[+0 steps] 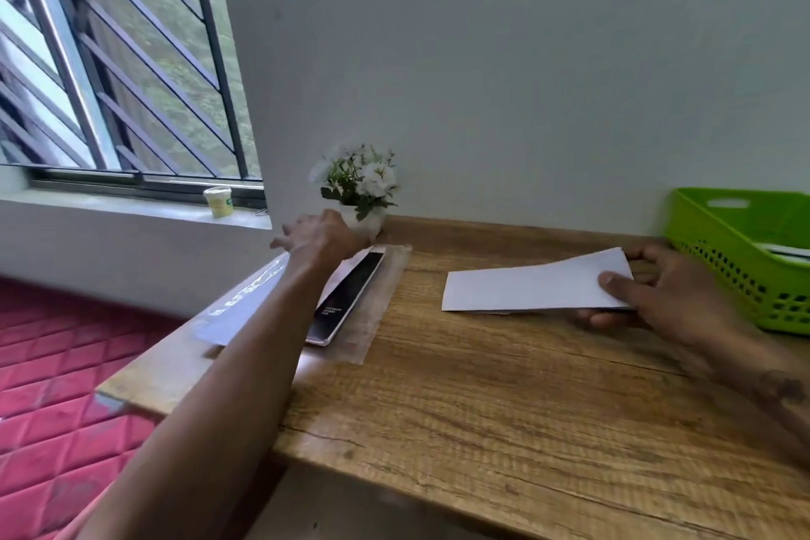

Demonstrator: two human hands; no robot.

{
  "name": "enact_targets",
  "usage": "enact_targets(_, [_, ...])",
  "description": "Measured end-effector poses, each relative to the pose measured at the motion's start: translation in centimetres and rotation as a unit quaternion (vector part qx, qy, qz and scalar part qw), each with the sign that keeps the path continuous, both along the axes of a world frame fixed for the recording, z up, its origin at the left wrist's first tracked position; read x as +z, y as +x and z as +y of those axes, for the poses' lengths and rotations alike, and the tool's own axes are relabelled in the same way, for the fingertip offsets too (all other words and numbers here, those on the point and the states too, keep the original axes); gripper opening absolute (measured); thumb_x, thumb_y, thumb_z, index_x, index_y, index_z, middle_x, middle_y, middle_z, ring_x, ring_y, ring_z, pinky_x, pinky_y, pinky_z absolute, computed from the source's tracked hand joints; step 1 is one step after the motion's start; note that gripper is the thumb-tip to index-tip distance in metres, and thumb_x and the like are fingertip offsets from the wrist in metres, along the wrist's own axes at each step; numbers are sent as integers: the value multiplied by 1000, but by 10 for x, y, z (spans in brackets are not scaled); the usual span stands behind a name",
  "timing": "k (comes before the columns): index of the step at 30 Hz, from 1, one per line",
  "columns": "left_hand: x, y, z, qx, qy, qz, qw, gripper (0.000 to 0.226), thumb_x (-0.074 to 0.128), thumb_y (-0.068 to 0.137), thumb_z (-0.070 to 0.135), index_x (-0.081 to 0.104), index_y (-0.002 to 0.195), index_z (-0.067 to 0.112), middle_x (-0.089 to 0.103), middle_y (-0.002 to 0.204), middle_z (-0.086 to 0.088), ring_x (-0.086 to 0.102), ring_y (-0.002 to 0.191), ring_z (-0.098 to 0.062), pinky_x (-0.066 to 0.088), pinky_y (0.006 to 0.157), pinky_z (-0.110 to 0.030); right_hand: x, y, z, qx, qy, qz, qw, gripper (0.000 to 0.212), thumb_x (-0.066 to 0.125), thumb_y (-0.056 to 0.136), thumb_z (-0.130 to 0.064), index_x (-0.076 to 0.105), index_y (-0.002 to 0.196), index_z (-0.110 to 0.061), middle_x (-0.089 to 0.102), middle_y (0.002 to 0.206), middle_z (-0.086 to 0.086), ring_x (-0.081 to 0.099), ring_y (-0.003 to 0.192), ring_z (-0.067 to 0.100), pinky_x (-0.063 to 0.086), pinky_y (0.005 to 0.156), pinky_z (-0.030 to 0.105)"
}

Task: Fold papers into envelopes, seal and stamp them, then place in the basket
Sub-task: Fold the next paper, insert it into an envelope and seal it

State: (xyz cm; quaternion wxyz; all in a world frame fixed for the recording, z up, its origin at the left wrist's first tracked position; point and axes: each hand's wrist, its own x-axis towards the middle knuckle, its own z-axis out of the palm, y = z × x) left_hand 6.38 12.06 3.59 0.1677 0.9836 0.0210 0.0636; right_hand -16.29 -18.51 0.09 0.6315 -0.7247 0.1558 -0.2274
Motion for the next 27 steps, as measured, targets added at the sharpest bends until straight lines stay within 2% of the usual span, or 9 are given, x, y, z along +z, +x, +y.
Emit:
enact_targets(2, [-3, 0, 4, 23, 30, 67, 997, 93, 66, 78, 83, 53, 144, 18, 48, 152, -24, 38, 141, -50, 28, 113, -74, -5, 1, 2, 4, 12, 2, 1000, 31, 69, 94, 1, 60, 123, -5, 75, 98, 26, 79, 70, 34, 64, 55, 31])
enact_targets(5, [-6, 5, 8, 40, 40, 97, 994, 105, 69, 73, 84, 47, 151, 18, 45, 156, -20, 38, 142, -48, 31, 113, -74, -8, 1, 0, 25, 21, 18, 999, 41, 79, 83, 2, 63, 120, -4, 77, 102, 24, 79, 79, 30, 64, 56, 29])
enact_targets(9, [-10, 12, 11, 41, 42, 84, 995, 105, 71, 70, 85, 51, 147, 16, 51, 149, -17, 42, 138, -44, 37, 111, -69, -8, 0, -1, 56, -24, 50, 997, 46, 87, 74, 0, 68, 114, -12, 81, 96, 13, 80, 80, 23, 61, 57, 26])
enact_targets(14, [-9, 18, 17, 37, 1, 74, 997, 99, 80, 66, 78, 56, 138, 15, 59, 137, -16, 52, 130, -39, 49, 104, -58, -10, 2, -4, 62, -51, 49, 996, 43, 87, 74, -2, 71, 112, -15, 82, 95, 9, 80, 86, 24, 60, 78, 36])
enact_targets(19, [-7, 11, 20, 37, -20, 43, 998, 85, 84, 75, 64, 53, 138, 14, 57, 134, -16, 49, 128, -34, 43, 100, -45, -10, 4, -4, 70, -27, 44, 996, 48, 87, 71, 0, 70, 115, -10, 81, 98, 12, 79, 88, 27, 65, 65, 31])
enact_targets(21, [-7, 7, 18, 37, -21, 21, 999, 77, 85, 79, 56, 55, 136, 13, 55, 136, -18, 47, 130, -34, 40, 104, -46, -11, 4, -4, 69, -10, 36, 997, 58, 89, 61, -4, 70, 116, -9, 81, 100, 13, 79, 91, 29, 65, 64, 32])
enact_targets(23, [-4, 2, 18, 35, -29, -23, 999, 56, 81, 88, 35, 59, 133, 11, 56, 135, -20, 48, 130, -36, 39, 106, -46, -12, 5, -6, 59, 6, 24, 998, 67, 89, 55, -9, 69, 118, -8, 79, 106, 15, 78, 94, 32, 65, 64, 34])
enact_targets(25, [-1, -7, 20, 30, -40, -78, 996, 37, 66, 91, 12, 61, 128, 8, 59, 130, -21, 52, 125, -38, 40, 104, -45, -13, 6, -9, 53, 16, 17, 998, 61, 87, 69, 0, 66, 126, -7, 75, 117, 16, 76, 98, 34, 66, 64, 35])
enact_targets(27, [3, -21, 24, 10, -45, -129, 991, 37, 58, 90, 2, 62, 126, 7, 64, 124, -22, 58, 119, -39, 42, 100, -44, -13, 6, -12, 39, 31, 5, 999, 50, 79, 82, 5, 64, 129, -4, 71, 123, 18, 74, 100, 36, 66, 62, 35])
